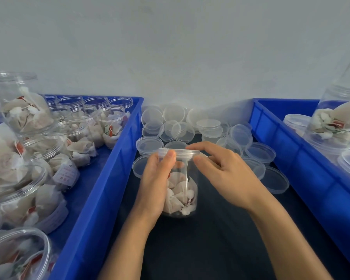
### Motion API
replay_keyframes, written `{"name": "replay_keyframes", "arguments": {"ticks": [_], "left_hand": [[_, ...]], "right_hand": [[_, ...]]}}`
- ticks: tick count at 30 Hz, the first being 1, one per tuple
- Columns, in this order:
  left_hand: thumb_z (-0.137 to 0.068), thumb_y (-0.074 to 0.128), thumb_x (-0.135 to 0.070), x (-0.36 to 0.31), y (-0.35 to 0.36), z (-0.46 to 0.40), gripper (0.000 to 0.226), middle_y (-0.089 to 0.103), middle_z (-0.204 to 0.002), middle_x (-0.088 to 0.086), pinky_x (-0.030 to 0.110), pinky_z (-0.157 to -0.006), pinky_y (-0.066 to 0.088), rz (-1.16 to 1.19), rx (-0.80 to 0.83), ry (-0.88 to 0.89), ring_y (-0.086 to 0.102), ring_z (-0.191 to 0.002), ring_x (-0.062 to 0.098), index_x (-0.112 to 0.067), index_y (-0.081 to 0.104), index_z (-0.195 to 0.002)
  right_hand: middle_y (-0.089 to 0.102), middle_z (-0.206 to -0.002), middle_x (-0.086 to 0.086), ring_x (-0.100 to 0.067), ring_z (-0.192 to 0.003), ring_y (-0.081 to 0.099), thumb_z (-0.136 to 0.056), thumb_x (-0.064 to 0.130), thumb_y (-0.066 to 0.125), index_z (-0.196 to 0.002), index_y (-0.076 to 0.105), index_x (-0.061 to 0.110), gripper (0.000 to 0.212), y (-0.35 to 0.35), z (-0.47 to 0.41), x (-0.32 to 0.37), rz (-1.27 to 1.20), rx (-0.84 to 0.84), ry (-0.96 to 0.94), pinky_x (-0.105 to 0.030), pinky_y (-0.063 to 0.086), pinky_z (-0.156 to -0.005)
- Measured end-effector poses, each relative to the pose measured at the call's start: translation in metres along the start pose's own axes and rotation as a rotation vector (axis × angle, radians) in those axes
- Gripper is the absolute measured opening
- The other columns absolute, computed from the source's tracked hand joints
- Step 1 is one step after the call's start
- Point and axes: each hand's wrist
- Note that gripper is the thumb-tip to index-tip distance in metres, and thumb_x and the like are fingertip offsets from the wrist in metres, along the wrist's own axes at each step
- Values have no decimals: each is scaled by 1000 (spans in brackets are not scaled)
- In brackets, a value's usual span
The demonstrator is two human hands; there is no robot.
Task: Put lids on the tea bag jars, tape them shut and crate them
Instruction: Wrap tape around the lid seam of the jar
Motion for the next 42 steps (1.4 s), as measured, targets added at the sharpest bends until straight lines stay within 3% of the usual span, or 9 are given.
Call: {"name": "replay_keyframes", "arguments": {"ticks": [3,5,8,12,16,20,31,38,42], "left_hand": [[-88,58,-69,2,1,2,58,71,-111,-26,29,-82,61,-53,-14,30,72,-106,2,-29,55,-130],[-84,57,-78,1,3,4,59,65,-113,-36,24,-80,57,-137,-53,73,68,-104,-7,-37,52,-126],[-76,63,-80,-1,5,6,60,65,-111,-36,15,-72,56,-212,-148,141,69,-98,-9,-42,51,-120],[-85,77,-65,-1,8,5,58,67,-107,-37,8,-73,53,-206,-152,130,70,-94,-9,-36,50,-127],[-76,76,-71,-3,5,4,61,70,-109,-30,11,-75,54,-146,-147,84,71,-98,-4,-40,55,-124],[-66,71,-77,-6,3,4,67,70,-107,-31,9,-73,53,-129,-157,71,70,-96,-7,-39,59,-121],[-74,76,-63,-2,0,2,64,78,-106,-8,19,-74,59,4,-107,45,77,-98,11,-21,68,-121],[-75,73,-65,-3,-3,3,68,78,-113,6,55,-92,62,66,-82,18,76,-106,31,-19,69,-124],[-77,73,-64,-3,-5,3,70,77,-117,7,53,-94,61,72,-54,25,75,-110,30,-18,68,-128]], "right_hand": [[55,-58,27,-5,-64,52,-102,45,51,-122,63,53,25,-1,0,-1,2,-10,20,-35,44,-72],[54,-56,25,-5,-64,52,-101,47,51,-123,64,54,26,-1,0,-1,11,-24,29,-35,45,-73],[58,-59,28,-3,-68,56,-100,49,49,-124,62,56,28,4,1,4,39,-38,12,-33,46,-73],[62,-65,31,1,-76,61,-102,52,46,-130,58,58,30,7,2,7,65,-30,-14,-32,48,-75],[54,-62,9,-6,-63,53,-104,43,51,-134,57,57,34,1,1,-1,-19,-16,-25,-29,39,-68],[55,-63,8,-7,-62,53,-104,41,54,-132,60,51,30,0,-1,-4,1,-28,-21,-28,37,-66],[55,-67,7,-6,-64,54,-105,45,54,-127,63,54,26,-4,-1,-9,-33,-16,-36,-29,37,-69],[49,-69,-11,-10,-59,43,-100,50,56,-123,64,58,26,-5,-1,-7,-224,43,-59,-39,40,-64],[44,-63,-3,-13,-58,39,-96,52,59,-121,66,54,26,-7,-1,-7,-314,65,-53,-39,36,-62]]}}
Point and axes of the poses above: each hand's wrist, its own z-axis away from the middle knuckle, its own y-axis out of the palm, x = y × z
